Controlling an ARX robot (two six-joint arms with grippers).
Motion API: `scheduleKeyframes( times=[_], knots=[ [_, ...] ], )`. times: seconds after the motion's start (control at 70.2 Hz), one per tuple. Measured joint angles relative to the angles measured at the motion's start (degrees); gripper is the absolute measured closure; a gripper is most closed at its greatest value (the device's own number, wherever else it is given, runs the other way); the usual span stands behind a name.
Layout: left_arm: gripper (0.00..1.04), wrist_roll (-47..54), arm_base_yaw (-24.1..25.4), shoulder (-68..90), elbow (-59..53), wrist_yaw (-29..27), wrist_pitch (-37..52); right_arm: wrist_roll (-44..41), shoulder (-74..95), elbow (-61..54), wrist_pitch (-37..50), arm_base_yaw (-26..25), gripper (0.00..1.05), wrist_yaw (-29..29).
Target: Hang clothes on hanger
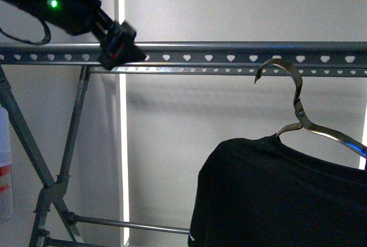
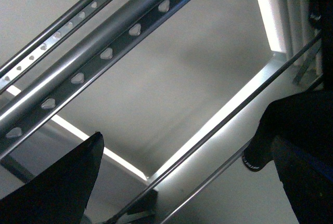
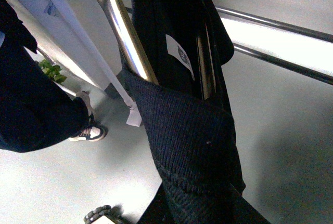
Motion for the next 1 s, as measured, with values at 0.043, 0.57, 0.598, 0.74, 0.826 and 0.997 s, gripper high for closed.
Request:
scheduleKeyframes(
  times=[0.043, 0.57, 0.598, 0.74, 0.826, 0.997],
  knots=[
    [0.06, -2.1, -0.2, -0.1, 0.1, 0.1, 0.0, 0.6, -0.3, 0.0, 0.2, 0.0, 1.01, -0.4],
    [0.06, -40.3, 10.7, -23.2, -27.8, -8.8, 21.6, 11.4, -1.4, 1.8, 5.1, 0.3, 1.01, 1.8],
    [0.07, -41.4, 11.0, -24.3, -29.4, -8.5, 22.0, 11.8, -1.3, 1.9, 5.3, 0.4, 1.01, 2.0],
    [0.31, -38.9, 8.6, -36.1, -43.6, -19.1, 16.7, 15.0, 0.2, 3.2, 7.3, 0.8, 1.01, 4.6],
    [0.47, -37.7, 8.0, -42.0, -53.0, -19.3, 20.8, 18.3, 1.7, 5.0, 7.8, 1.2, 1.01, 6.2],
    [0.78, -37.0, 8.0, -47.4, -66.6, -19.6, 26.5, 26.3, 5.7, 12.1, 7.6, 1.6, 1.01, 8.3]
  ],
)
